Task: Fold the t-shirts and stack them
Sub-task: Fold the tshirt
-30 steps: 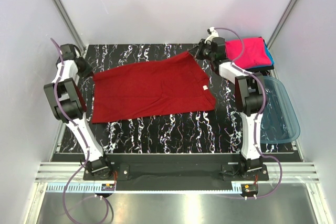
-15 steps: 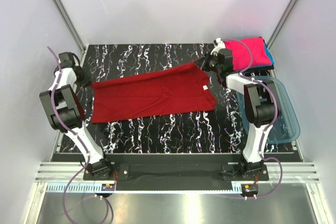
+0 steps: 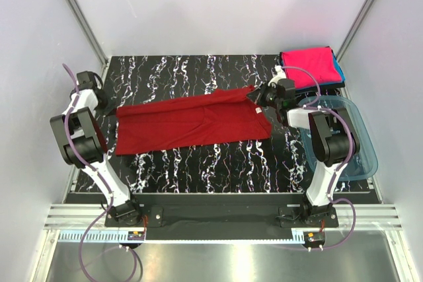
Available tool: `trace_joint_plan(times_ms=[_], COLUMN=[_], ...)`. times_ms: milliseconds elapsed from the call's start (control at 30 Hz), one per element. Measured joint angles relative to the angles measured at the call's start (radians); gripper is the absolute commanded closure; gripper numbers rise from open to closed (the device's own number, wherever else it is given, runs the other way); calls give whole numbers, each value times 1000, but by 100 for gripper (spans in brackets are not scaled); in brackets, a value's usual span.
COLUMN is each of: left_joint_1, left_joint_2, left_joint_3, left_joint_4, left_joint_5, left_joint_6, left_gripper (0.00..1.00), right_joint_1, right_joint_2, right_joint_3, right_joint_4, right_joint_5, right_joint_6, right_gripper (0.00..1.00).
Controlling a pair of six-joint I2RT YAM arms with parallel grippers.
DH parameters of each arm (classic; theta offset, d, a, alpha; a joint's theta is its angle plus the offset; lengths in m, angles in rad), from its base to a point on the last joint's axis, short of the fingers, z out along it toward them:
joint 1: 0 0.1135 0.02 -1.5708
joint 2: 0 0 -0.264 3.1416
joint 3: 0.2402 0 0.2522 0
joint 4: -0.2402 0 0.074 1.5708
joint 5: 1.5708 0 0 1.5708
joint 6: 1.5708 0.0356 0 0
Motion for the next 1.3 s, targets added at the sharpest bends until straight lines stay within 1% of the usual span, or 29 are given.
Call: trace_joint_plan(times_ms=[167, 367, 500, 733, 800, 833, 867, 900, 933, 967, 1000, 1067, 1167, 1300], left_joint_1=[0, 0, 0, 1, 1, 1, 1, 1, 1, 1, 1, 1, -7, -42], left_joint_2=[0, 0, -3, -6, -6, -6, -6, -8, -9, -11, -18, -37, -92, -154], left_joint_3=[0, 0, -14, -33, -40, -40, -40, -40, -40, -40, -40, -40, -40, -35], left_joint_4=[4, 6, 7, 6, 3, 0, 0, 0, -1, -3, -7, -17, -29, -27], left_joint_5=[-1, -8, -18, -39, -49, -51, -51, -53, -54, -58, -65, -84, -110, -93], left_joint_6=[1, 1, 6, 12, 16, 18, 19, 21, 23, 30, 28, 30, 34, 32], left_gripper=[100, 100, 100, 100, 100, 100, 100, 95, 79, 73, 70, 69, 68, 67], right_joint_1=[0, 0, 0, 0, 0, 0, 0, 0, 0, 0, 0, 0, 0, 0], right_joint_2=[-14, -95, -143, -146, -145, -143, -140, -138, -138, -138, -138, -145, -169, -174], right_joint_3=[-7, -13, -64, -159, -178, -183, -186, -188, -190, -191, -191, -190, -184, -96], right_joint_4=[-1, 2, 22, 18, 13, 7, 5, 2, -2, -9, -22, -64, -162, -275], right_joint_5=[0, -2, -3, -19, -30, -37, -49, -61, -77, -89, -98, -100, -88, -77], right_joint_6=[2, 2, 2, 3, 6, 7, 10, 10, 10, 10, 5, -5, -19, -21], right_gripper=[100, 100, 100, 100, 96, 88, 85, 81, 74, 72, 70, 68, 68, 69])
